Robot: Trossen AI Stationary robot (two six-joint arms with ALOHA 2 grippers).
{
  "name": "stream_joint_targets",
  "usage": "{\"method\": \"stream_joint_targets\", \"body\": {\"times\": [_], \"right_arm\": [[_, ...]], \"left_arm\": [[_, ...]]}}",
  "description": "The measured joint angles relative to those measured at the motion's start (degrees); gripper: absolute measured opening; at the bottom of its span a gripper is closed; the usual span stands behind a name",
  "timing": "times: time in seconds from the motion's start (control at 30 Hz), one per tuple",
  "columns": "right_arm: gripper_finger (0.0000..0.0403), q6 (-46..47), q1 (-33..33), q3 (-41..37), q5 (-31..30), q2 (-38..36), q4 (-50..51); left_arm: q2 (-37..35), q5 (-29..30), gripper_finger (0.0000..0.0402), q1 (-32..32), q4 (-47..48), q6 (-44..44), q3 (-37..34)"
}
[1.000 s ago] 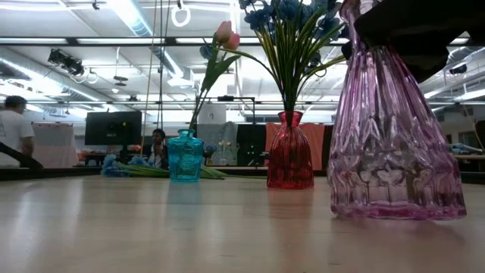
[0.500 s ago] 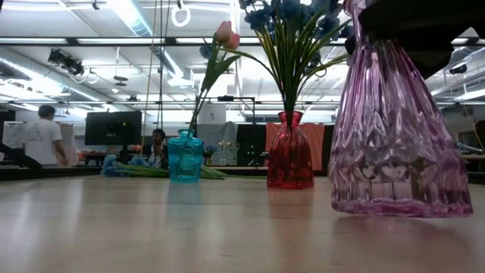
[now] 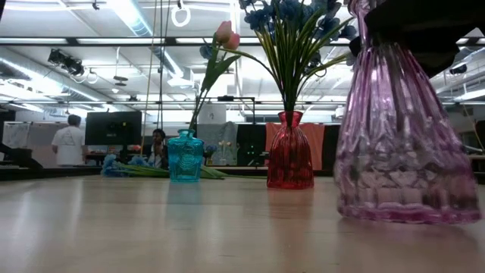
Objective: Sort flowers into vase by color
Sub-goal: Put the yellow flower into the pink vase
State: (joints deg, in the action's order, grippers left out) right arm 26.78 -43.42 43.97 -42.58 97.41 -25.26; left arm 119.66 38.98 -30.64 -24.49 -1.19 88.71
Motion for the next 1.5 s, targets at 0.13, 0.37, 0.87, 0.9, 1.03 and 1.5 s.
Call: {"method": "stream_joint_targets", "body": {"times": [0.13, 0.37, 0.87, 0.9, 1.03, 1.5], "right_arm": [[0.0122, 0.0, 0.0, 0.0, 0.0, 0.0, 0.0], [0.0122, -0.3, 0.0, 0.0, -0.2, 0.0, 0.0], [0.0122, 0.2, 0.1, 0.0, -0.5, 0.0, -0.1], [0.0122, 0.2, 0.1, 0.0, -0.5, 0.0, -0.2], [0.0122, 0.1, 0.2, 0.2, -0.7, 0.0, -0.8], [0.0122, -1.5, 0.1, 0.1, -1.6, 0.0, -1.5]], "left_arm": [[0.0, -0.7, 0.0005, 0.4, 0.4, 0.6, 0.0], [-0.2, -3.7, 0.0005, 0.6, 3.1, 3.3, 0.0], [-0.7, -4.8, 0.0134, 0.5, 6.9, 4.2, 0.7], [-0.8, -4.6, 0.0152, 0.3, 7.5, 3.4, 0.7], [-0.9, -4.2, 0.0207, -0.1, 13.1, 3.3, 0.4], [-5.7, 4.8, 0.0229, -4.9, 24.0, 7.0, 0.7]]}}
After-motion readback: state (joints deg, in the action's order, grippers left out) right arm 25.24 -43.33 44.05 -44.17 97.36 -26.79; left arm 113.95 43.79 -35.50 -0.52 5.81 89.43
